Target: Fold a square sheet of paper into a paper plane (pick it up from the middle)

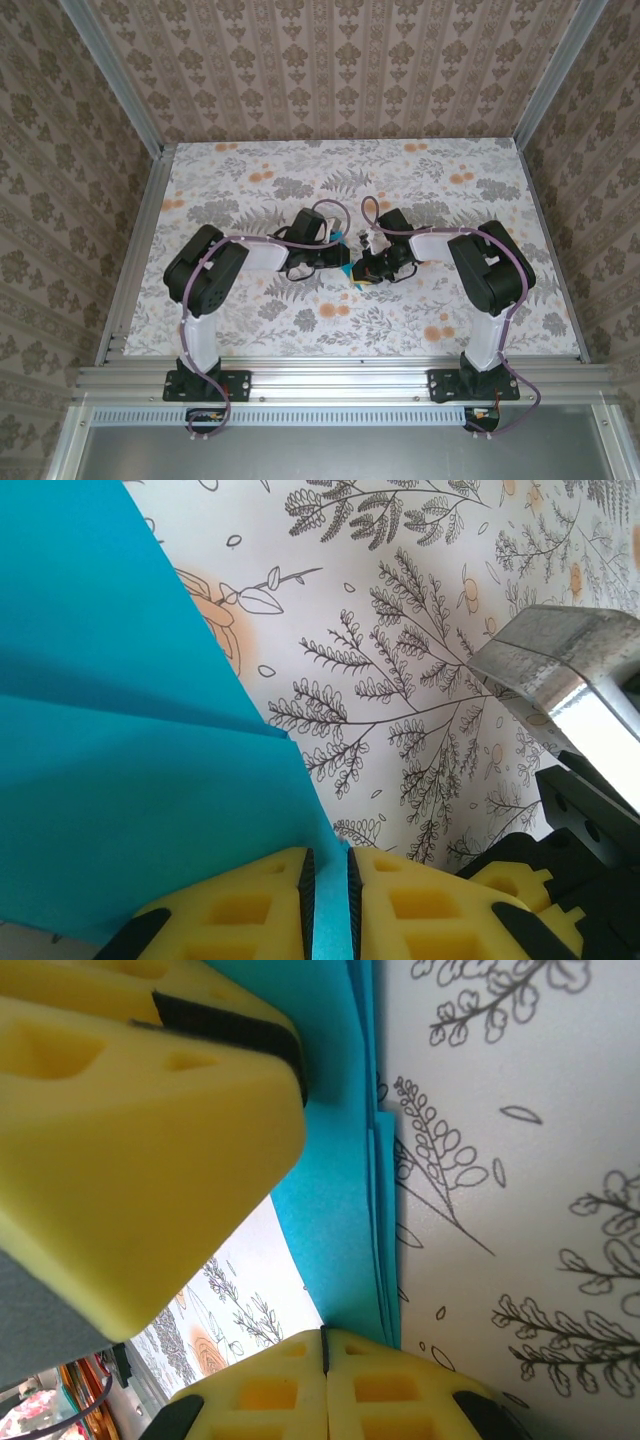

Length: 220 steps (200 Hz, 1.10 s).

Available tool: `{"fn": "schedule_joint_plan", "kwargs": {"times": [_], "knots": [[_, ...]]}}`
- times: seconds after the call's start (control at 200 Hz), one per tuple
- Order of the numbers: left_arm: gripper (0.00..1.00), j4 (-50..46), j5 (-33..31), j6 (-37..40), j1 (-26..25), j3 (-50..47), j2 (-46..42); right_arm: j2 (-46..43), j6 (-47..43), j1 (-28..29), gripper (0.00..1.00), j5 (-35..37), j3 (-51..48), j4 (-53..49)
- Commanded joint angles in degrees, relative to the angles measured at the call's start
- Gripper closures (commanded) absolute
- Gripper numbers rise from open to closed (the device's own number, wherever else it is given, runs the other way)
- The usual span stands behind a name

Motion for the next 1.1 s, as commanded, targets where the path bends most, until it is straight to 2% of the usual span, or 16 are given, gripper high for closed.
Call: {"fn": "schedule_joint_plan", "kwargs": {"times": [0.0, 0.275, 0.53, 0.865, 0.975, 0.99, 1.095], "knots": [[0.8, -0.47, -2.91, 1.35, 2.06, 0.41, 3.09, 3.87, -0.58, 0.33, 0.93, 6.96, -2.27, -9.39], [0.81, -6.5, -4.89, 5.0, 6.03, 3.68, 3.48, 3.9, -0.88, 0.4, 0.96, 7.06, -4.22, -10.97], [0.82, -8.22, -4.8, 6.5, 9.15, 6.25, 6.03, 3.0, 0.38, 0.42, 0.96, 6.23, -6.33, -9.83], [0.84, -11.35, -8.12, 7.55, 13.21, 9.32, 7.77, 1.85, 0.35, 0.44, 0.97, 6.36, -6.71, -9.86], [0.83, -12.93, -8.39, 8.77, 13.27, 11.75, 8.18, 1.27, 0.42, 0.4, 0.96, 6.4, -6.5, -9.7], [0.83, -13.31, -8.44, 8.95, 14.74, 12.16, 8.22, 1.11, 0.46, 0.4, 0.96, 6.38, -6.43, -9.6], [0.81, -15.22, -8.68, 9.88, 16.11, 14.4, 7.06, -0.94, 0.6, 0.36, 0.93, 6.08, -5.44, -8.84]]}}
